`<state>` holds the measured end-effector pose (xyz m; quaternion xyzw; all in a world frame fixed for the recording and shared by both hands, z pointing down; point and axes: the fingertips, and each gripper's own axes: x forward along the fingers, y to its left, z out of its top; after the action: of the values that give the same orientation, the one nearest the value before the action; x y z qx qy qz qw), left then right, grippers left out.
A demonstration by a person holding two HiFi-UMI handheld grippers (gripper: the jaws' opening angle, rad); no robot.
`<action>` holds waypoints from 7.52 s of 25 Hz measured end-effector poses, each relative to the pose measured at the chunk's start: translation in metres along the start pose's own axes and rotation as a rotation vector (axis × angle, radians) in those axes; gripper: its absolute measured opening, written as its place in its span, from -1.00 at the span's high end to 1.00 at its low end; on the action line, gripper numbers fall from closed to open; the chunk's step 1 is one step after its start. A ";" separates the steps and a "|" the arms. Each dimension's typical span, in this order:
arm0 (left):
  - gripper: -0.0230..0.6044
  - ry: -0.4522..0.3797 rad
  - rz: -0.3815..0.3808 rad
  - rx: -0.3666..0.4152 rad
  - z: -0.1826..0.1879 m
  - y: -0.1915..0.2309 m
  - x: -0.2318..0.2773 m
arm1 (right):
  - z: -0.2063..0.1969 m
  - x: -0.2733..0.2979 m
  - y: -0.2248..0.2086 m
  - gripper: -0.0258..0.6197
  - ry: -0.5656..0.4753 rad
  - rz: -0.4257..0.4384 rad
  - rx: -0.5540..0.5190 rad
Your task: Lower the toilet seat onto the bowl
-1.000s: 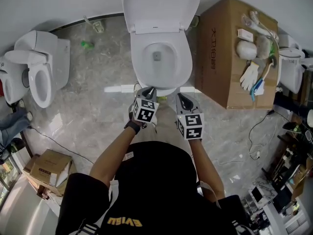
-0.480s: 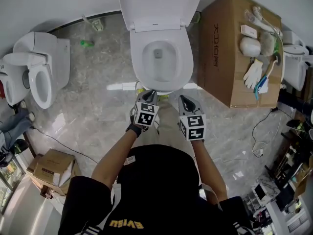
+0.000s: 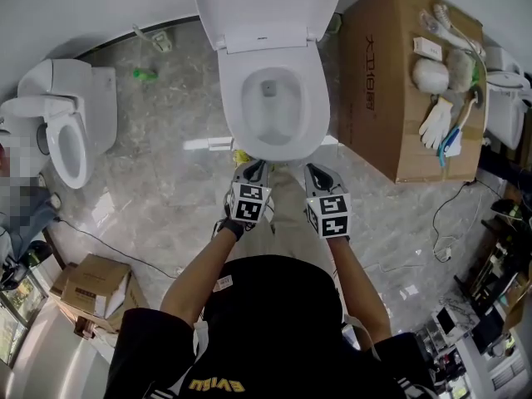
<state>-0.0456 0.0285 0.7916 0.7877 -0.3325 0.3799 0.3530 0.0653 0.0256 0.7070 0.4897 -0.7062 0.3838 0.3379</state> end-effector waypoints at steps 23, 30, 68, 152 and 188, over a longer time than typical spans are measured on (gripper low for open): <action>0.85 0.137 -0.017 -0.006 -0.054 -0.001 0.036 | -0.038 0.034 -0.031 0.94 0.096 -0.028 0.032; 0.87 0.193 -0.050 0.021 -0.072 0.001 0.053 | -0.045 0.034 -0.040 0.94 0.100 -0.054 0.051; 0.87 0.315 -0.032 -0.010 -0.128 0.018 0.107 | -0.112 0.037 -0.051 0.94 0.188 -0.065 0.062; 0.87 0.453 -0.035 -0.092 -0.127 0.070 0.091 | -0.094 0.042 -0.038 0.94 0.100 0.001 0.039; 0.87 -0.961 0.132 0.245 -0.014 -0.154 -0.502 | -0.043 -0.376 0.160 0.94 -0.714 -0.067 -0.230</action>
<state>-0.1747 0.2495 0.3330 0.8867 -0.4595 0.0319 0.0400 0.0271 0.2616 0.3732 0.5744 -0.8016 0.0958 0.1356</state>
